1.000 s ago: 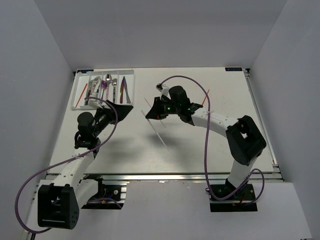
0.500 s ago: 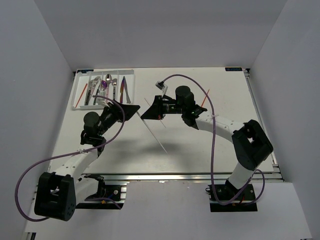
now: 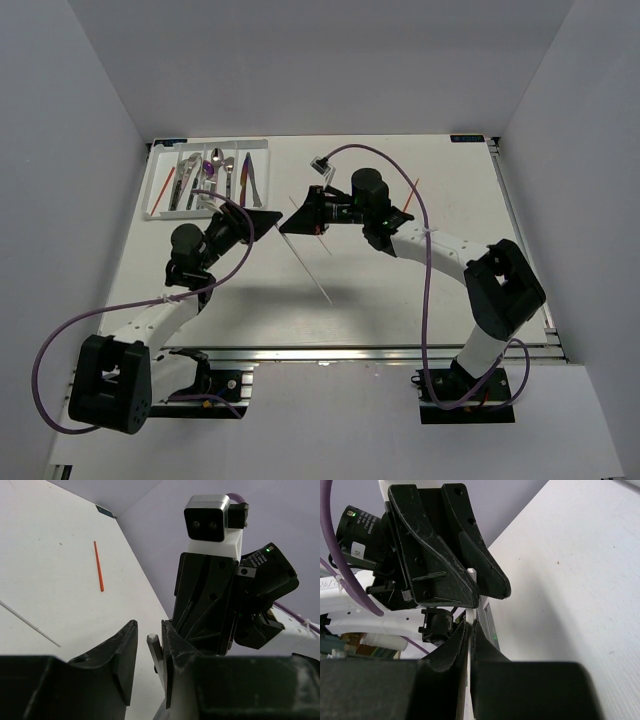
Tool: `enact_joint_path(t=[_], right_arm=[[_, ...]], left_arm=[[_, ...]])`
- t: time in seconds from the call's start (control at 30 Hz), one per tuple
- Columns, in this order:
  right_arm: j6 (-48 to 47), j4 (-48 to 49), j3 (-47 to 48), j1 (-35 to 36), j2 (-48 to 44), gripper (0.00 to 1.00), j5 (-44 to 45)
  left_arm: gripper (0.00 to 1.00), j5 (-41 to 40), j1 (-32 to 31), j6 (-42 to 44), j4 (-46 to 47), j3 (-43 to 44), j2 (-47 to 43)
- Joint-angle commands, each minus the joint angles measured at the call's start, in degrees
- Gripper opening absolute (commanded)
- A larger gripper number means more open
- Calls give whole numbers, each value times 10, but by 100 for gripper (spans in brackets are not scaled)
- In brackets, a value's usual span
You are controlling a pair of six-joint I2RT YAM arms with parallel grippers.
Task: Sort the eating utensils into containers
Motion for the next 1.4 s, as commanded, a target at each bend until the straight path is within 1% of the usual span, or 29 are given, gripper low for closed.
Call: enact_joint_path(t=[0.0, 0.07, 0.1, 0.17, 0.2, 0.23, 0.27, 0.3, 0.33, 0.37, 0.4, 0.43, 0.47, 0.5, 0.53, 0.57, 0.6, 0.63, 0.7, 0.73, 0.8, 0.83, 0.87, 0.9, 0.93, 0.97, 1.07, 1.2, 1.37], right_arm=[[12, 30, 29, 0, 2, 0, -2], [12, 31, 32, 0, 2, 0, -1], [13, 31, 33, 0, 3, 0, -1], [12, 32, 34, -3, 5, 0, -1], [13, 32, 33, -5, 4, 2, -4], [14, 35, 15, -18, 1, 59, -2], [20, 46, 0, -28, -14, 89, 1], [22, 48, -17, -40, -24, 89, 3], [21, 48, -38, -73, -38, 89, 10], [14, 39, -79, -91, -69, 89, 34], [-11, 8, -96, -124, -87, 89, 46], [-29, -14, -120, -137, -102, 89, 60], [-48, -40, -126, -149, -131, 89, 90], [-68, -67, -129, -159, -143, 89, 105], [-104, -114, -130, -170, -154, 89, 118], [-120, -131, -134, -173, -173, 89, 128], [-133, -144, -137, -174, -182, 89, 132], [-157, -169, -140, -175, -190, 89, 135], [-168, -177, -166, -174, -219, 89, 141], [-172, -177, -180, -175, -227, 89, 141], [-179, -175, -218, -174, -257, 89, 143], [-179, -172, -231, -174, -265, 89, 139], [-182, -170, -240, -174, -280, 89, 132], [-189, -172, -247, -174, -287, 89, 131], [-192, -174, -260, -174, -294, 89, 130], [-194, -175, -265, -174, -310, 89, 131], [-187, -162, -279, -173, -335, 89, 126], [-189, -168, -263, -167, -320, 89, 107], [-186, -155, -267, -152, -295, 89, 102]], left_arm=[[35, 16, -5, -5, 22, 10, 9], [31, 18, -5, -9, 29, 12, 17], [20, 18, -5, -9, 29, 14, 19], [2, 21, -5, -3, 15, 29, 29], [0, 23, -5, 18, -3, 40, 33], [0, 22, -5, 40, -69, 56, 36], [0, -4, -5, 122, -135, 110, 36], [0, -40, -5, 181, -213, 148, 36], [0, -95, -5, 233, -383, 192, 36], [0, -221, -5, 277, -453, 275, 49], [0, -285, -5, 345, -551, 316, 59], [0, -355, -5, 377, -582, 355, 71], [0, -410, -5, 409, -608, 392, 104], [0, -502, 2, 466, -625, 467, 123], [0, -540, 9, 490, -644, 503, 143], [0, -565, 24, 518, -643, 534, 164], [0, -593, 33, 562, -640, 593, 203], [0, -603, 44, 588, -619, 615, 223], [0, -607, 79, 636, -579, 647, 274], [0, -600, 92, 645, -527, 662, 289], [0, -583, 118, 664, -490, 688, 324], [0, -577, 123, 673, -460, 716, 362], [0, -572, 124, 684, -441, 726, 381], [0, -565, 149, 694, -404, 739, 400], [0, -535, 158, 697, -397, 768, 439], [0, -526, 166, 701, -392, 786, 462], [0, -521, 191, 714, -403, 842, 527], [0, -515, 200, 748, -375, 827, 547], [0, -512, 209, 765, -357, 805, 559]])
